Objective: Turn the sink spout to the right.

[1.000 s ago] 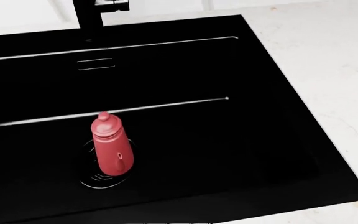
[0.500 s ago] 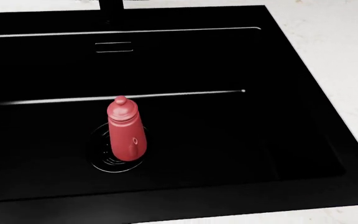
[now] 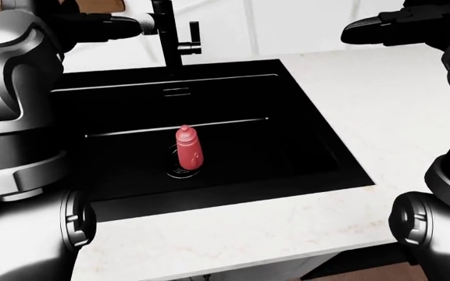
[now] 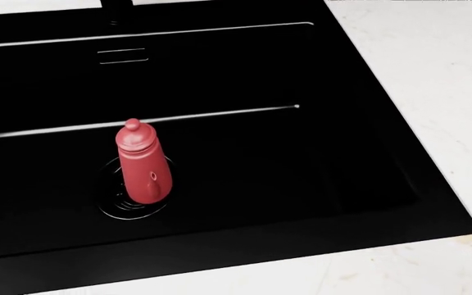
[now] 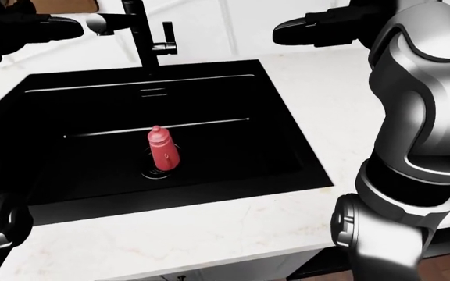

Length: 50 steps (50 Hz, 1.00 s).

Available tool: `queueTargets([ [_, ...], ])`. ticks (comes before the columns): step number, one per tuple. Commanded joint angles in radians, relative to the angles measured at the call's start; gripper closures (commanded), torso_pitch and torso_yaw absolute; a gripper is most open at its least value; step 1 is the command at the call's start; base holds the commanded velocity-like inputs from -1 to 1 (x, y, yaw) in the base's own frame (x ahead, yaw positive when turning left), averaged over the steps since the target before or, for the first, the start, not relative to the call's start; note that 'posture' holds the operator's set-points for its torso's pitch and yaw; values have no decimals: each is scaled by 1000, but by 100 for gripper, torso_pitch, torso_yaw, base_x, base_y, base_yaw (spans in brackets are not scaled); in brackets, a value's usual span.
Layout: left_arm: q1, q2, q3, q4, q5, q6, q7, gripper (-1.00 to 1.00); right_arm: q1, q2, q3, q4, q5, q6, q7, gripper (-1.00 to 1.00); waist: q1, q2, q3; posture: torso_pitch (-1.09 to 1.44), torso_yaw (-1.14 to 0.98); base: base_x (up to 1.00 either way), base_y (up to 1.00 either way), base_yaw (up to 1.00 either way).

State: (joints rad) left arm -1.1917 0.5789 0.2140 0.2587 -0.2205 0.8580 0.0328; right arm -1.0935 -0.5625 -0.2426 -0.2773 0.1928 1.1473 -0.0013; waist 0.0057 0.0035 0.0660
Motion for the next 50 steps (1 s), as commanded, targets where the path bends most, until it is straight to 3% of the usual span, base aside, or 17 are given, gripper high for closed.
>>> queueTargets([
  [1,-30,7,10,-7,19,-62,-10,-100,-31,-11,-9,-21,-4,-30,-1,-100,0,-2,-29,0,0,0,0,0],
  [14,5,-64,2,108,33,-191,-5,-100,-20,-9,-19,-37,3,-26,-3,-100,4,-11,-37,0,0,0,0,0],
  [27,38,-130,-21,117,42,-227,-5,-100,-11,-8,-18,-39,10,-32,-9,-100,4,-13,-42,0,0,0,0,0],
  [39,51,-227,-56,-210,10,3,36,-100,-11,-13,-20,-40,14,-31,-8,-100,2,-17,-34,0,0,0,0,0],
  [50,21,-287,-90,-196,40,-8,38,-100,-11,-31,-32,-48,28,-22,-8,-100,7,-22,-30,0,0,0,0,0],
])
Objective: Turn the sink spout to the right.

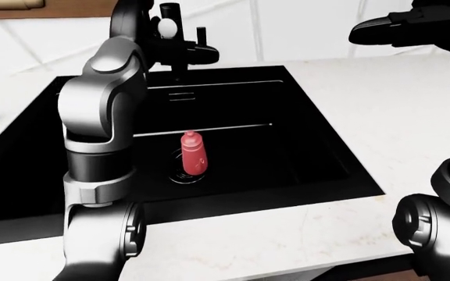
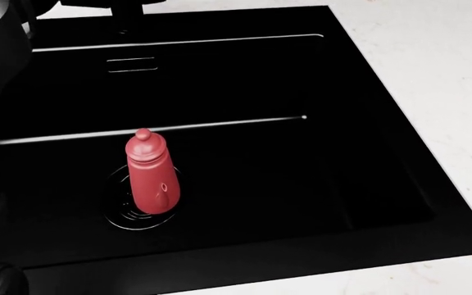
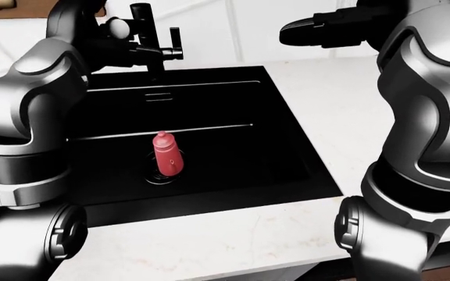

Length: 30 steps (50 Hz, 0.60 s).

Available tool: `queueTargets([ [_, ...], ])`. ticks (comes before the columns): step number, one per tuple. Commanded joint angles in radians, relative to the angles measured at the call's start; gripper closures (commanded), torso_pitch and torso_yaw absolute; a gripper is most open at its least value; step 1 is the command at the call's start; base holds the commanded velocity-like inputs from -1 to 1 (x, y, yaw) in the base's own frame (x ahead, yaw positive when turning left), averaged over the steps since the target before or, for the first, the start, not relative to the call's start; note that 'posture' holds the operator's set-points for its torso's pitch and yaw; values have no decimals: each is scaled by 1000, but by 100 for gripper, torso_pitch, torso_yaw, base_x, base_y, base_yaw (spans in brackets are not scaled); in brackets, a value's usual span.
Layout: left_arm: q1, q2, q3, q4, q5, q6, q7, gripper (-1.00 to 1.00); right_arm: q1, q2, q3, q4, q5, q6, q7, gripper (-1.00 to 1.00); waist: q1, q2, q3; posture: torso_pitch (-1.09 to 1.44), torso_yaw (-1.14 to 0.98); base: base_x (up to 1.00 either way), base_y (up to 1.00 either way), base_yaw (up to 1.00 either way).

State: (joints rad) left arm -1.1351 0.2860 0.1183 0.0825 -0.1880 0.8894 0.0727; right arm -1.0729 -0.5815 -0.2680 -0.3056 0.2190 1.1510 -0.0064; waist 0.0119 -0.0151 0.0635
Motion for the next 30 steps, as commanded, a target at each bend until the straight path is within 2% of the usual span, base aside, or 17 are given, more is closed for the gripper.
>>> queueTargets([
  [1,-37,3,5,-15,10,-43,-2,-100,-31,-12,-7,-19,2,-26,-3,-100,1,-4,-28,0,0,0,0,0],
  [16,-82,-84,-32,133,45,-157,3,-100,-13,-28,-20,-32,25,-25,-12,-100,8,-17,-30,0,0,0,0,0],
  [30,-114,-147,-56,214,72,-205,-3,-100,-2,-38,-26,-35,45,-26,-23,-100,8,-24,-33,0,0,0,0,0],
])
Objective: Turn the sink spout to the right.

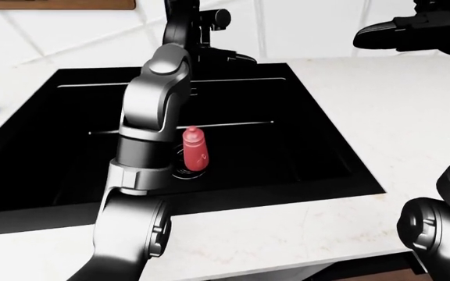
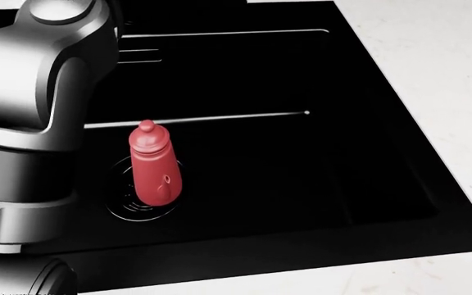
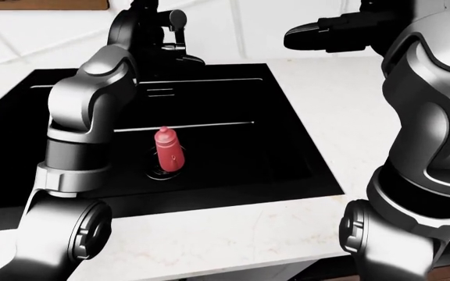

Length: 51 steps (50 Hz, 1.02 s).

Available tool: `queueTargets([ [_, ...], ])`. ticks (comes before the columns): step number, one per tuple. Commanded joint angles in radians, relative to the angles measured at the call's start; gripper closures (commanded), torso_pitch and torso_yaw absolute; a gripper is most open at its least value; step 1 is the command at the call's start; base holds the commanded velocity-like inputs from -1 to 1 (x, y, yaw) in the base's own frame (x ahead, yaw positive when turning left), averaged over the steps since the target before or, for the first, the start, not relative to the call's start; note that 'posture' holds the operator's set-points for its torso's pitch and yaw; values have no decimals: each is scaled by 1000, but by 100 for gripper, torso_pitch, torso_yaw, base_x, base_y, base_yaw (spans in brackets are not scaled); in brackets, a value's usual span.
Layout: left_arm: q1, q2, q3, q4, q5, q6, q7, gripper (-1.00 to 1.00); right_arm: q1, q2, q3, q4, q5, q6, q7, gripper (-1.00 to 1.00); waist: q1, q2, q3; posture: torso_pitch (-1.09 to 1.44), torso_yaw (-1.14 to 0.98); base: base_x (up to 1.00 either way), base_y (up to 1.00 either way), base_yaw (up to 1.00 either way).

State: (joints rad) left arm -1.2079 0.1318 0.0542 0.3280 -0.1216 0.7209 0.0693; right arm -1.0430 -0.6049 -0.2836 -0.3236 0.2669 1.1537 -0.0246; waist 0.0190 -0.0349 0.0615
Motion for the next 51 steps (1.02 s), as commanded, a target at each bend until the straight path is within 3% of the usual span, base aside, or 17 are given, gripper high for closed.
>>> queueTargets([
  [1,-43,5,7,-28,7,-38,1,-100,-32,-15,-11,-18,-1,-28,-6,-100,1,-5,-31,0,0,0,0,0],
  [25,-182,-84,-13,383,43,-287,-11,-100,-39,-34,-14,-14,21,-25,-14,-100,9,-23,-35,0,0,0,0,0],
  [41,-186,-177,-43,530,85,-396,-18,-100,-33,-47,-25,-30,42,-11,-23,-100,17,-39,-36,0,0,0,0,0],
  [51,-198,-193,-40,537,92,-395,-21,-100,-32,-53,-30,-35,53,-6,-29,-100,17,-46,-34,0,0,0,0,0],
])
